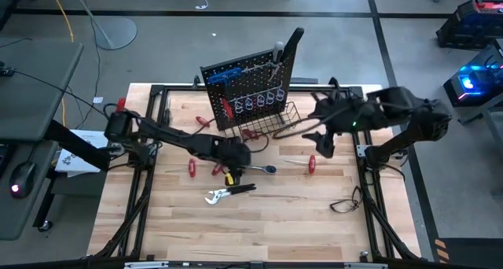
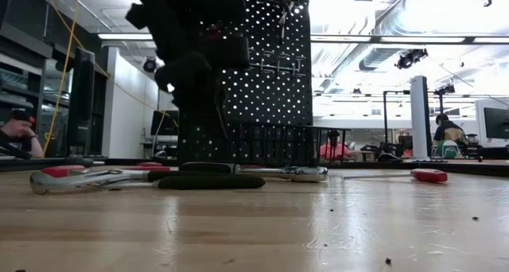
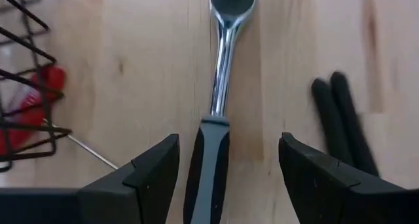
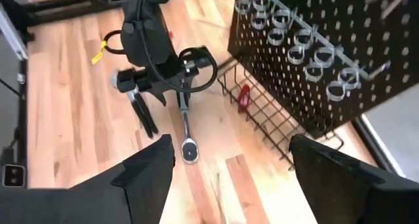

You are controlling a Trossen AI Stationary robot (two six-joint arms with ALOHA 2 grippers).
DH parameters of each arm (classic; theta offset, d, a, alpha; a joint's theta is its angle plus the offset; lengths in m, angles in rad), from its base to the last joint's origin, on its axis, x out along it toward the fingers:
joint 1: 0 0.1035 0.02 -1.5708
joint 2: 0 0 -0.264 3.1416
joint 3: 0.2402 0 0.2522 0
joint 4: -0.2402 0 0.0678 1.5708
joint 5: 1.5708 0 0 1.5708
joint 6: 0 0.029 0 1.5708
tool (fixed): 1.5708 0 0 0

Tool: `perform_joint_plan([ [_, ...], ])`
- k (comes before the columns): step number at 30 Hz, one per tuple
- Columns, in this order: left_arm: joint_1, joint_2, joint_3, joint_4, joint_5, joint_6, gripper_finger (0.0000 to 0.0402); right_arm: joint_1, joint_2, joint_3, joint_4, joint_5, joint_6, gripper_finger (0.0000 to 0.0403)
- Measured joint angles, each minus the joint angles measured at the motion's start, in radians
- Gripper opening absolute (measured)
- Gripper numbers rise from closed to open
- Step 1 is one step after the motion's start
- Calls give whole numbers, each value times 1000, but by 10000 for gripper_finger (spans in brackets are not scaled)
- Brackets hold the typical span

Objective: Hang tools onto peg board
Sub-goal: Put the gray ratchet wrench into the wire basket on the peg board

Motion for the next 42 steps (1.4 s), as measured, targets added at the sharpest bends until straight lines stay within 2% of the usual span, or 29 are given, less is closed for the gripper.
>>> perform_joint_plan([
  [4,2,56,29,-88,1,4,241,46,-25,-67,0,51,133,291],
  [9,2,111,31,-95,-5,58,233,121,-55,-160,1,152,289,291],
  [12,4,139,34,-93,-26,85,195,169,-68,-210,4,210,386,291],
  [16,8,140,35,-115,-14,94,87,224,-68,-254,5,248,514,291],
  [19,13,107,29,-138,34,68,87,255,-69,-270,11,252,599,291],
  [22,13,46,25,-168,36,17,87,281,-69,-303,38,259,670,291],
  [30,-4,-144,28,-119,102,-40,80,285,-68,-419,80,302,681,291],
  [32,-10,-197,30,-106,103,-66,20,271,-68,-426,79,319,682,291],
  [33,-10,-222,31,-106,101,-81,6,262,-69,-427,82,320,675,291],
  [38,-9,-303,30,-100,69,-143,4,215,-82,-427,117,221,572,291],
  [42,-10,-304,30,-99,69,-147,4,180,-82,-427,156,165,466,291],
])
